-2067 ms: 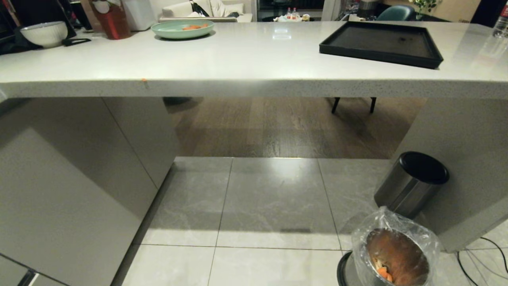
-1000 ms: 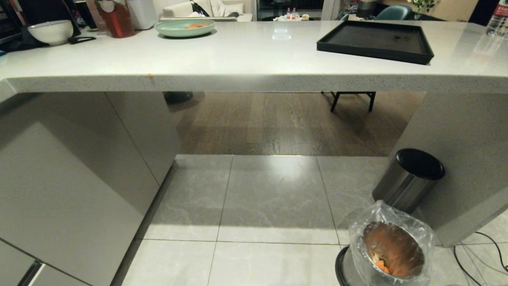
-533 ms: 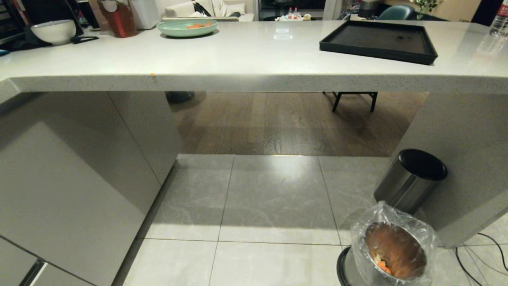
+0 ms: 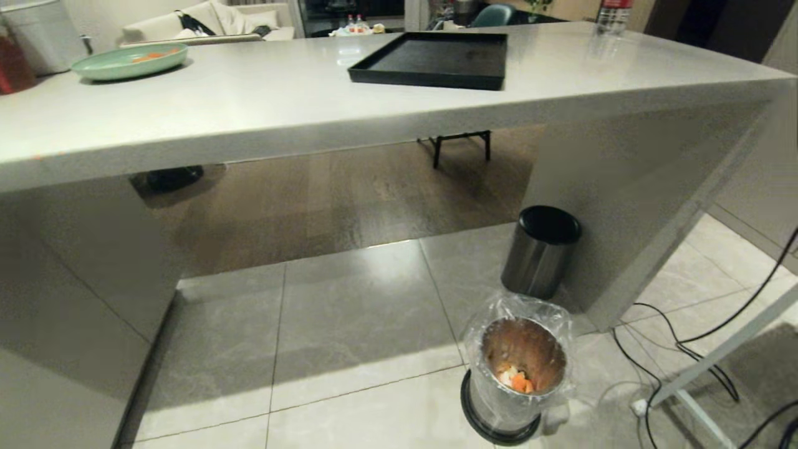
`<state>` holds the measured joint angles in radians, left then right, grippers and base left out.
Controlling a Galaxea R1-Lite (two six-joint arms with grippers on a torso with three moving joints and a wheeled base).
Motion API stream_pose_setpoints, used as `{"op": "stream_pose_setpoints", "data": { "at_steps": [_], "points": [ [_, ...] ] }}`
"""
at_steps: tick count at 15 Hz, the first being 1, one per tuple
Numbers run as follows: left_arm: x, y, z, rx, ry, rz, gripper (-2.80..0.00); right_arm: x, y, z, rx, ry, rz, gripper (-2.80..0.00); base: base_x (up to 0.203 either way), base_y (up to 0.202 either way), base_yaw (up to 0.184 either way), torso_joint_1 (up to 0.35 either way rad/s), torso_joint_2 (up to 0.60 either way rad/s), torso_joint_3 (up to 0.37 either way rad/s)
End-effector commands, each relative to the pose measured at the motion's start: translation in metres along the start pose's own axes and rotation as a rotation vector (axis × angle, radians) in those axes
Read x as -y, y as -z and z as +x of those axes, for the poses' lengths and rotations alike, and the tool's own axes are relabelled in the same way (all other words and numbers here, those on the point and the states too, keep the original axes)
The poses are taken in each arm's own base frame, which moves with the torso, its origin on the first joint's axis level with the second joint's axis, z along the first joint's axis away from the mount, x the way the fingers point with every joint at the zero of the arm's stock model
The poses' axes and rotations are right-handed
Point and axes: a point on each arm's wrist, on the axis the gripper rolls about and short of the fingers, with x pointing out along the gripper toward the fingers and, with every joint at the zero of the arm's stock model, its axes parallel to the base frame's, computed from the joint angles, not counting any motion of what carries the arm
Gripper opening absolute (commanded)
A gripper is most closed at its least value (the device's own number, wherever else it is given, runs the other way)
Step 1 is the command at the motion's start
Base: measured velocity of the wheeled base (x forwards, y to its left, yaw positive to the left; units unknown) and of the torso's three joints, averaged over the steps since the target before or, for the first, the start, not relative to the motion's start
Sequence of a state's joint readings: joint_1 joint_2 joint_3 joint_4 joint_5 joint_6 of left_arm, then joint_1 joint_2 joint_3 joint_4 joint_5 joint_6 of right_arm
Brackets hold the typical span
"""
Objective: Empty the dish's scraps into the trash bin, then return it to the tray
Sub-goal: Move the bowl over the trash can
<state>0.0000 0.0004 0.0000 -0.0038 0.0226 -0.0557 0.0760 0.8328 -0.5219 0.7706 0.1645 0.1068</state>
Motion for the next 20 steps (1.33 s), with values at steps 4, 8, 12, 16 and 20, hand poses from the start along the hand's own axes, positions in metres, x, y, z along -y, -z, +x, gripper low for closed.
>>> {"op": "stream_pose_setpoints", "data": {
  "at_steps": [4,8,12,16,20],
  "points": [
    [0.0000,-0.0001,0.0001,0.000,0.001,-0.001,-2.80,-0.0001,-0.0007,0.0001,-0.005,-0.001,0.002,-2.80,0.001,0.010,-0.173,0.003,0.00,0.002],
    [0.0000,-0.0001,0.0000,0.001,0.000,-0.001,-2.80,-0.0001,-0.0004,0.0001,-0.004,-0.001,0.001,-2.80,-0.001,0.006,-0.097,0.003,0.00,0.004],
    [0.0000,-0.0001,0.0000,0.001,0.000,-0.001,-2.80,-0.0005,-0.0009,-0.0018,0.009,-0.003,-0.001,-2.80,0.000,0.000,0.000,0.000,0.00,0.000],
    [0.0000,-0.0001,0.0000,0.001,0.000,-0.001,-2.80,-0.0005,-0.0006,-0.0027,0.018,-0.002,0.005,-2.80,0.000,0.000,0.000,0.000,0.00,0.000],
    [0.0000,-0.0001,0.0000,0.001,-0.001,-0.001,-2.80,-0.0007,0.0006,-0.0042,0.032,-0.004,0.007,-2.80,0.000,0.000,0.000,0.000,0.00,0.000]
  ]
}}
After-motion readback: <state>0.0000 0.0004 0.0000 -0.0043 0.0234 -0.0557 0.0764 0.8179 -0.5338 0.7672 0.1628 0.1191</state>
